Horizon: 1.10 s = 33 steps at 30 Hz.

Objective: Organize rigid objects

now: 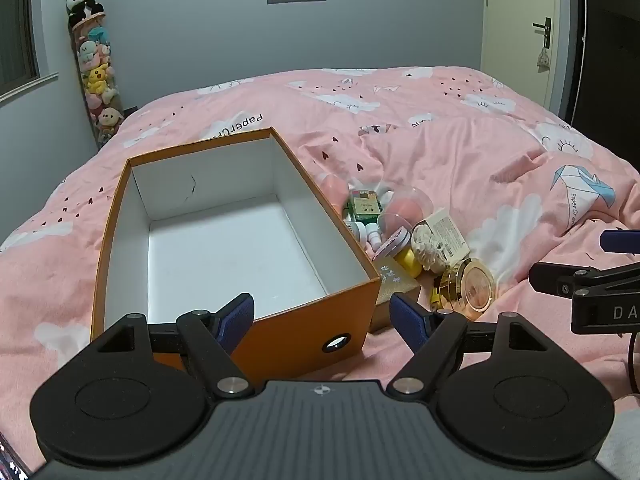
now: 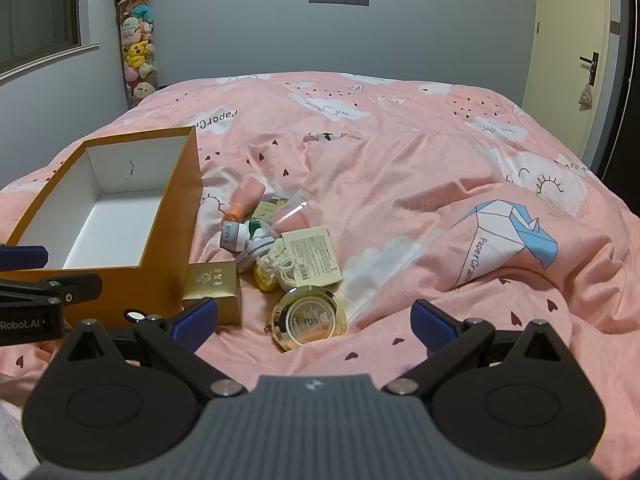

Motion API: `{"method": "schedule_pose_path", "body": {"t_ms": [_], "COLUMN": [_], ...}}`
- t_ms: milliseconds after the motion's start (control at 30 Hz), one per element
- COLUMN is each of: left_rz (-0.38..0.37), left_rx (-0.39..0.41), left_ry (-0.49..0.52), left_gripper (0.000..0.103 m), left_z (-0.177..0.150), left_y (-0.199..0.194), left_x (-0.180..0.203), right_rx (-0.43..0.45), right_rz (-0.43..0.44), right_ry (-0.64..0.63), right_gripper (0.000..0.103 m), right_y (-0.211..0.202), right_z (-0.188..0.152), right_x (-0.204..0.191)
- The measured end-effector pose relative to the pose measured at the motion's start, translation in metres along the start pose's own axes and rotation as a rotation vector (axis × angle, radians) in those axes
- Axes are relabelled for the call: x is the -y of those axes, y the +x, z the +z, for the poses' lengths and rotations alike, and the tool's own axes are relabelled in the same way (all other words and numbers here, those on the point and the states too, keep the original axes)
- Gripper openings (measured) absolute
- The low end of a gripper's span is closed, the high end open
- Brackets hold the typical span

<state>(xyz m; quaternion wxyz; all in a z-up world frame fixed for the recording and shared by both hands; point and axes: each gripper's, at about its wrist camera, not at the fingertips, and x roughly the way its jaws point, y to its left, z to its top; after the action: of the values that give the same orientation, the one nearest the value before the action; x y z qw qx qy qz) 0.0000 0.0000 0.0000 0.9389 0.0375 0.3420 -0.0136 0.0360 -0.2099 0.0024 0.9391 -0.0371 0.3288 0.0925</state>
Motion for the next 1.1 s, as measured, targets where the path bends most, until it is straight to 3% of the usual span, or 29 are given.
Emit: {"method": "schedule_pose_path", "body": {"t_ms": [1100], "left_rz": [0.000], "left_rx": [0.001], "left_ry": [0.001], "left_gripper": [0.091], "left_z": [-0.0009], "left_y": [0.0001], "left_x": [0.0000], "right_rx": [-0.014], "right_rz": [0.000], "right_ry": [0.009], "right_gripper": [0.101], "right_y": [-0.0006], "right_z": [-0.0001], "right_x": [0.0011]}}
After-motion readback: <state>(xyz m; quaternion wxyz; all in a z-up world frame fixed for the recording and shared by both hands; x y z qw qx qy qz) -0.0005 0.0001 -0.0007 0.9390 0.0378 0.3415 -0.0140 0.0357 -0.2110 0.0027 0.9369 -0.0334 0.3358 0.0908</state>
